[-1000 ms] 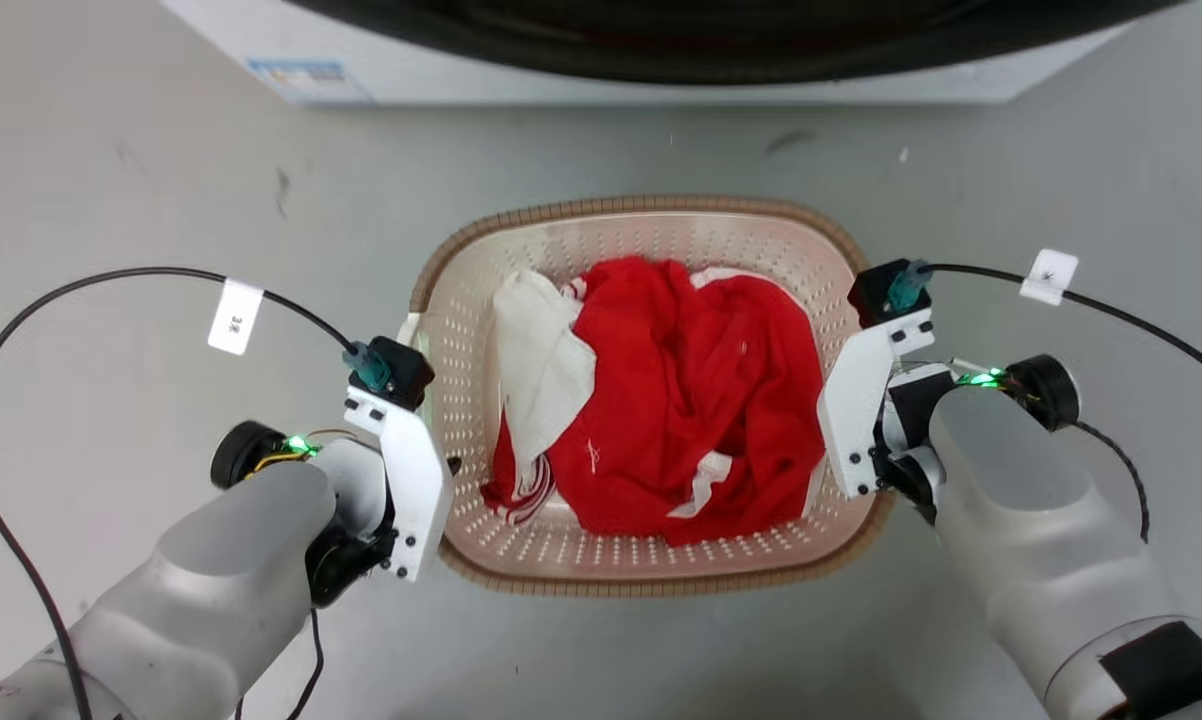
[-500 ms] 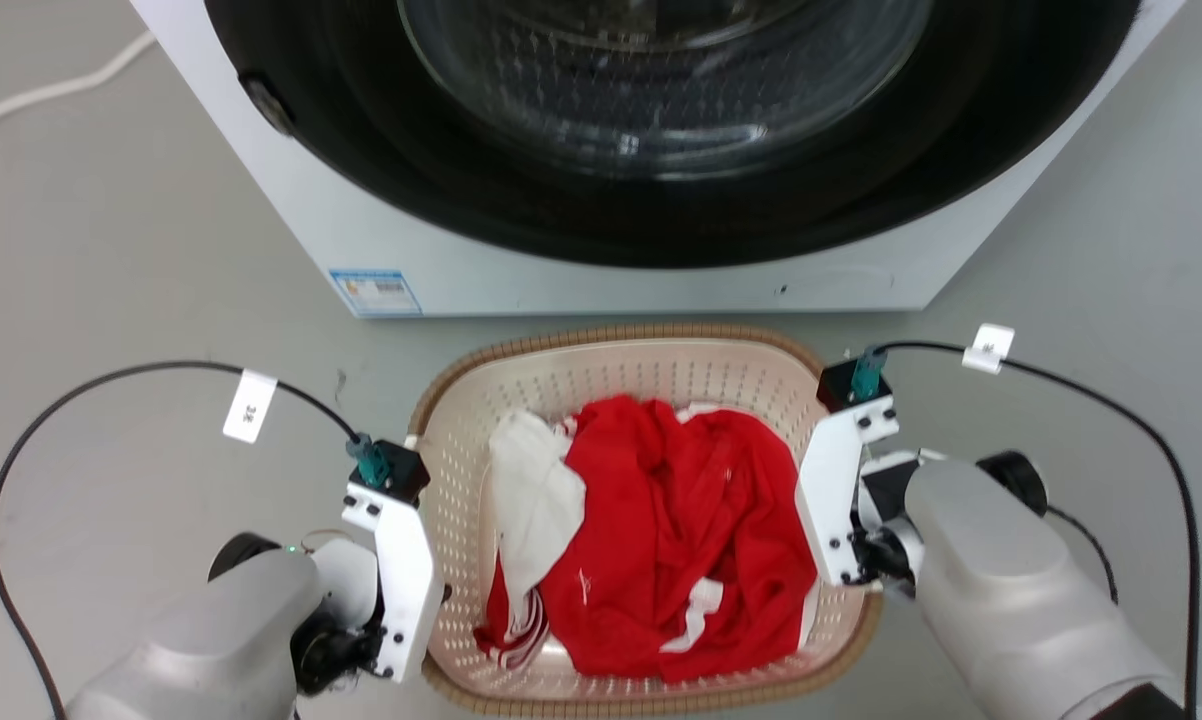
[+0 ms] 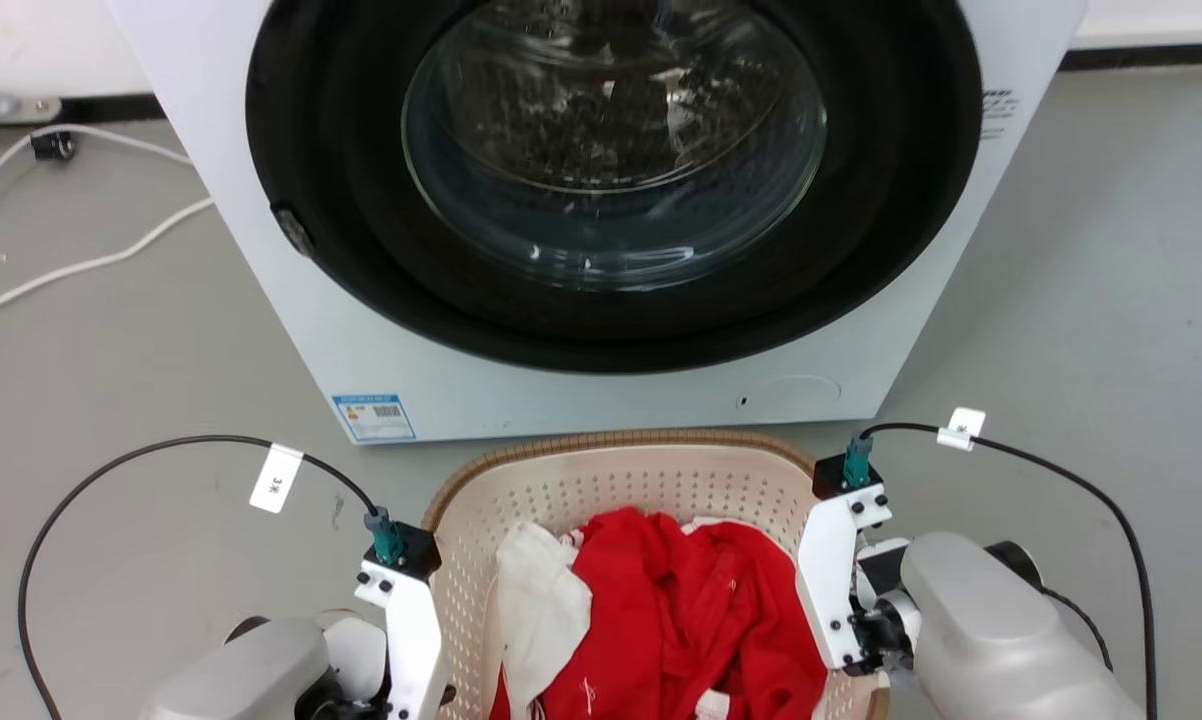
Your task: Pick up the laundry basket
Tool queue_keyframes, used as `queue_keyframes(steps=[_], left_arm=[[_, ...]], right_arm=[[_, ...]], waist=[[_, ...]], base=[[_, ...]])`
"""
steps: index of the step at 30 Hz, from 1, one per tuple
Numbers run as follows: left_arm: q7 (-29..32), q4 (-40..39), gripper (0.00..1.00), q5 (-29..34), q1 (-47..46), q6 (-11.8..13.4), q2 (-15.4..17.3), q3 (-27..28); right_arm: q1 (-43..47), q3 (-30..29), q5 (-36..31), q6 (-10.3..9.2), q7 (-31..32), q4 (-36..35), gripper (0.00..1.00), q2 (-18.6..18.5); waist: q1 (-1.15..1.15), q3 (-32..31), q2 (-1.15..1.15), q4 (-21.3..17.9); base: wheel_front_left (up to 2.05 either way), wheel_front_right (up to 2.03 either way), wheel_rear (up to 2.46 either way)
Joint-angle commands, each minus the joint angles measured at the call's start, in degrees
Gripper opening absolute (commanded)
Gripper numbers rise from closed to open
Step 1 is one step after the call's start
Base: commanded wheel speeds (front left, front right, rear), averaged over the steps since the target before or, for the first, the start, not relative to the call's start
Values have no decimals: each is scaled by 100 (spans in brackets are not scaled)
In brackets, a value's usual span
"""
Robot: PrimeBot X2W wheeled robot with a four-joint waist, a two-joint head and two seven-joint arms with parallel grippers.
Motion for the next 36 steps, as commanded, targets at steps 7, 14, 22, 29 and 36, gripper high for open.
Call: queue_keyframes(steps=[7,14,22,29,36], left_arm=[[298,-169,0,-90,166,-70,22,-16],[452,-256,0,-108,250,-74,38,-17],[514,-267,0,-156,267,-74,11,-16],[512,-230,0,-190,240,-75,-11,-13],[528,-201,0,-174,224,-75,-65,-13]], right_arm=[[251,225,188,73,261,-2,0,-22],[294,306,312,73,367,69,0,-19],[235,401,403,73,381,89,0,-18],[209,453,462,73,358,134,0,-18],[197,507,531,73,348,160,0,-18]], waist=[[2,-372,0,-77],[2,-457,0,-60],[2,-447,0,-39],[2,-424,0,-37],[2,-402,0,-26]], base=[[0,0,0],[0,0,0],[0,0,0],[0,0,0],[0,0,0]])
